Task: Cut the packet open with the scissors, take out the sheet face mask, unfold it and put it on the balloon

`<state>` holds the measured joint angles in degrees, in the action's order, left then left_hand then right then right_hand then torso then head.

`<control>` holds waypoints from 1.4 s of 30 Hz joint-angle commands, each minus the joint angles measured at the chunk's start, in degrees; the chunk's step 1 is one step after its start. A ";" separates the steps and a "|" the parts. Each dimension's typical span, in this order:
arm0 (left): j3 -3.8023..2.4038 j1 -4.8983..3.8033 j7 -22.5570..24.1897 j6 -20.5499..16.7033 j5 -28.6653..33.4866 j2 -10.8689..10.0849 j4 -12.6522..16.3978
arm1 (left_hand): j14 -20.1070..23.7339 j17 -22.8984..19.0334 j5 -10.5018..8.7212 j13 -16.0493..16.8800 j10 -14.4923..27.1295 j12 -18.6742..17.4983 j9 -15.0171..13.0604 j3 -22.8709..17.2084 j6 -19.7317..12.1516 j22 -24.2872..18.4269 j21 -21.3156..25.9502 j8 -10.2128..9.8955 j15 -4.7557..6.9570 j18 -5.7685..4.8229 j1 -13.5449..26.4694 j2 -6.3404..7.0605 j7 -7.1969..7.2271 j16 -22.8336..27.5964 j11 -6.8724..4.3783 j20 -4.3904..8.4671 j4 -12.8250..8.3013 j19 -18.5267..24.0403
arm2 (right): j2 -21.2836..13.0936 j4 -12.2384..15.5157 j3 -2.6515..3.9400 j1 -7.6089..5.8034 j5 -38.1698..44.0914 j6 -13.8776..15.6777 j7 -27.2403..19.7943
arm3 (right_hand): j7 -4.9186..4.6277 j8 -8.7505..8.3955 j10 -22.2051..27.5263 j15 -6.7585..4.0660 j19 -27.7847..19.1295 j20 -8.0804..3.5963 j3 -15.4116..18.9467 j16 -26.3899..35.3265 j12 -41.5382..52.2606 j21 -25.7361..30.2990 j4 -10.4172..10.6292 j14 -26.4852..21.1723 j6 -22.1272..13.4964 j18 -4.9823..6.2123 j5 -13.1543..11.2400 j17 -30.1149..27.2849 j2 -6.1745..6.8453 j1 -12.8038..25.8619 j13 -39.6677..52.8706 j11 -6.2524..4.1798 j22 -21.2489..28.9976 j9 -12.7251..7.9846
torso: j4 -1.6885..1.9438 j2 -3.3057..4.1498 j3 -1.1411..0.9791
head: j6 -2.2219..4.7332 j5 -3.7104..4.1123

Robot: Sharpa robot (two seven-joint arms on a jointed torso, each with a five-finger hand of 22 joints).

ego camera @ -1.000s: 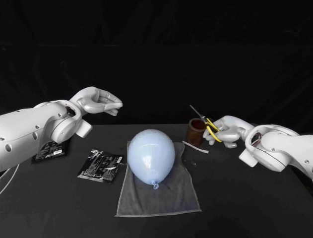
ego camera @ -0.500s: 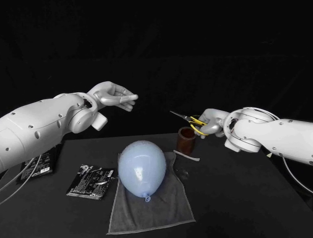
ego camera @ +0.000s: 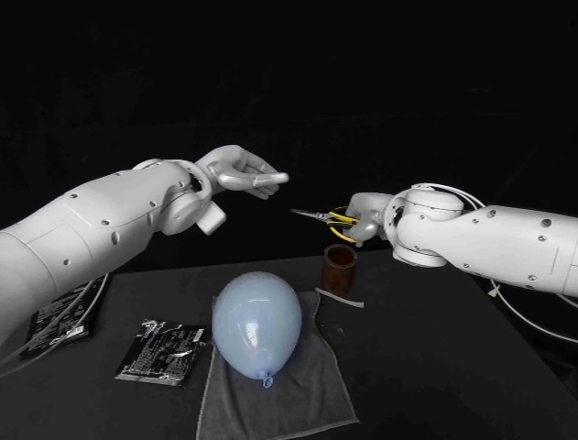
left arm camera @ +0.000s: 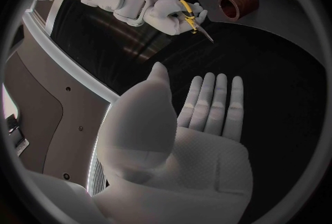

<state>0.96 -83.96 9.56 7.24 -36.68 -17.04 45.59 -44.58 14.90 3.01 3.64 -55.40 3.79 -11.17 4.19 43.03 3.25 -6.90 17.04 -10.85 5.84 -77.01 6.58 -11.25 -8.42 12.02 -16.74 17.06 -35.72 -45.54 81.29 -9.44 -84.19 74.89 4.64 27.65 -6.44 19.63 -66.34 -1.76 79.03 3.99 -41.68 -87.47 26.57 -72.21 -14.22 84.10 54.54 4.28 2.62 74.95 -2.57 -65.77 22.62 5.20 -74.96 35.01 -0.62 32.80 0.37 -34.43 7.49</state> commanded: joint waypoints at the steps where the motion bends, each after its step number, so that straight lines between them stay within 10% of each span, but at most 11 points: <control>1: -0.07 -0.26 1.75 0.87 -7.27 1.19 -0.72 | 2.89 -1.17 -0.19 0.03 1.07 -0.11 0.12 -0.08 -0.55 -0.38 1.81 -0.28 -0.57 -1.63 0.04 0.53 -2.10 1.54 0.43 -0.09 -0.06 5.94 | 1.39 -0.34 0.05 -0.57 7.54 -3.61 1.54 | -0.01 0.08 -6.38 -0.51 0.58 -0.03 -0.22 -0.27 -0.27 -0.37 0.30 4.22 0.56 0.37 0.17 6.03 -0.02 -0.51 0.10 -3.54 -0.44 0.71 | -0.22 -0.01 -0.19 | 0.23 -0.28; 8: -0.05 -0.40 1.54 1.26 -13.69 4.17 -1.98 | 3.40 -1.67 -0.19 0.05 1.21 -0.04 0.23 -1.15 -0.92 -0.44 2.40 -0.59 -0.61 -2.23 -1.38 0.40 -2.74 2.09 0.39 -0.07 -0.16 8.02 | 5.14 -0.79 0.06 -1.62 15.96 -3.49 1.64 | 0.01 0.06 -6.47 -0.50 0.76 -0.04 -0.30 -0.34 -0.33 -0.64 0.41 4.27 0.63 0.29 0.17 6.29 0.15 -0.57 0.12 -3.56 -0.68 0.75 | -0.18 0.17 -0.51 | 0.65 -0.66; 18: 0.02 -0.44 -0.21 1.49 -17.04 6.00 -2.85 | 3.52 -2.23 -0.22 0.05 1.31 -0.01 0.24 -3.71 -0.79 -0.83 3.55 -0.72 -0.78 -2.07 -2.92 -0.43 -3.20 2.67 0.45 0.08 -0.21 12.54 | 8.32 0.00 -0.09 -2.10 23.43 -5.68 1.51 | 0.03 0.03 -6.59 -0.48 1.02 -0.04 -0.40 -0.46 -0.41 -1.04 0.60 4.35 0.72 0.17 0.17 6.71 0.33 -0.62 0.15 -3.58 -1.03 0.81 | -0.15 0.06 -0.33 | 0.75 -0.91; 30: 0.11 -0.45 -3.93 6.26 -17.49 5.36 -2.63 | -8.27 -0.02 -0.24 0.20 -1.52 0.45 0.13 -6.35 1.42 2.27 -3.22 -0.49 1.54 2.15 -6.90 -3.99 -3.24 -1.70 -0.56 0.25 -0.74 -8.65 | 8.64 0.51 -0.18 -2.16 28.36 -5.05 1.82 | 0.06 0.01 -6.71 -0.47 1.15 -0.04 -0.51 -0.48 -0.48 -1.24 0.75 4.37 0.81 0.11 0.17 6.79 0.47 -0.69 0.17 -3.60 -1.22 0.86 | -0.20 0.18 -0.36 | 0.71 -1.28; 42: 0.22 -0.42 -6.93 10.35 -14.48 3.67 -2.46 | -12.29 1.39 -0.25 0.36 -5.12 1.14 0.14 -5.99 3.00 2.75 -5.29 -0.49 2.67 4.34 -7.57 -3.68 -3.05 -3.47 -1.29 0.29 -0.54 -12.37 | 8.23 0.86 -0.18 -2.16 30.30 -4.38 1.97 | 0.09 -0.02 -6.86 -0.47 1.32 -0.04 -0.63 -0.52 -0.55 -1.49 0.90 4.40 0.91 0.04 0.17 6.92 0.61 -0.78 0.20 -3.62 -1.45 0.91 | -0.12 0.19 -0.32 | 0.45 -1.12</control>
<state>1.21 -84.31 4.26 14.42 -52.85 -13.39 42.89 -56.33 16.23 3.00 4.01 -60.04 4.65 -11.02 -2.09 45.75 5.97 -11.97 16.51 -8.19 9.76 -84.47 2.62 -11.68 -11.54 10.63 -16.39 16.51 -47.73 -37.29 81.97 -9.67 -86.27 102.65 -0.07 29.12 -6.39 19.21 -66.53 -1.65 79.82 4.02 -42.06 -87.79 26.35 -73.33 -13.80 83.99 55.10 3.92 2.62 74.95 -2.09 -66.20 22.84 5.02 -74.94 35.13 -0.79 32.99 0.02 -33.89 6.32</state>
